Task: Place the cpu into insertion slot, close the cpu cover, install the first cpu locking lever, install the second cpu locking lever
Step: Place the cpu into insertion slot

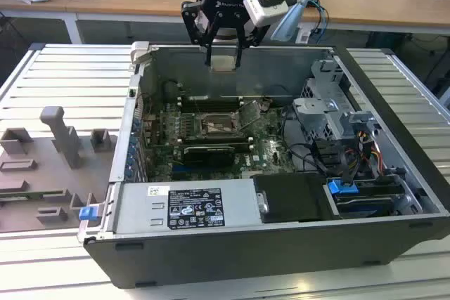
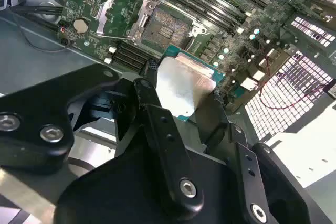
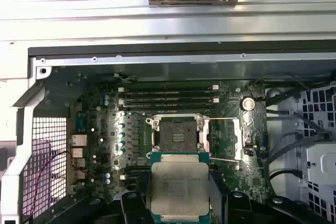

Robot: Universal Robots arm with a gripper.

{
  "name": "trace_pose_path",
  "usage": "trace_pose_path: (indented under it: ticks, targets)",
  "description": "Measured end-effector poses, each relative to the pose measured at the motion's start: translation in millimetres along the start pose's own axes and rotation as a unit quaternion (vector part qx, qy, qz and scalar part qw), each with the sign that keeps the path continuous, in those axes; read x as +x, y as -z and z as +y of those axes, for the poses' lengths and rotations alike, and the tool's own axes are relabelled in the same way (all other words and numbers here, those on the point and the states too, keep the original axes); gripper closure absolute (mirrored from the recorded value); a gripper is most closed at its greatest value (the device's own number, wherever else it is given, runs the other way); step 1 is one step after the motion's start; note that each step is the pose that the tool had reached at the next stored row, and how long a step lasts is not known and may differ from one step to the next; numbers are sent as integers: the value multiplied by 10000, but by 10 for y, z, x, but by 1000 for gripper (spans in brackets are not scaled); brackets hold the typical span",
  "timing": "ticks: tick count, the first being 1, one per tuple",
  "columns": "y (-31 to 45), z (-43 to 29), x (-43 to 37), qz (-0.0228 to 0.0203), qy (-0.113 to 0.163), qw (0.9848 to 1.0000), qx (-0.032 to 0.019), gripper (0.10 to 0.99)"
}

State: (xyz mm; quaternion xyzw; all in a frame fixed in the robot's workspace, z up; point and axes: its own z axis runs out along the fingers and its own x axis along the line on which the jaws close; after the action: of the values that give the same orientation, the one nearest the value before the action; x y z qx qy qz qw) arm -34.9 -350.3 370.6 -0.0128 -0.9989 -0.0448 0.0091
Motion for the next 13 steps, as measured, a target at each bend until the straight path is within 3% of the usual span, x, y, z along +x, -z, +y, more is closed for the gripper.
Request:
trace_pose_path:
  ticks: [5,13]
  targets:
    - [-1,0,0,-36,-404,9992,-7,553]
    - [-4,0,0,-73,-811,9967,-12,553]
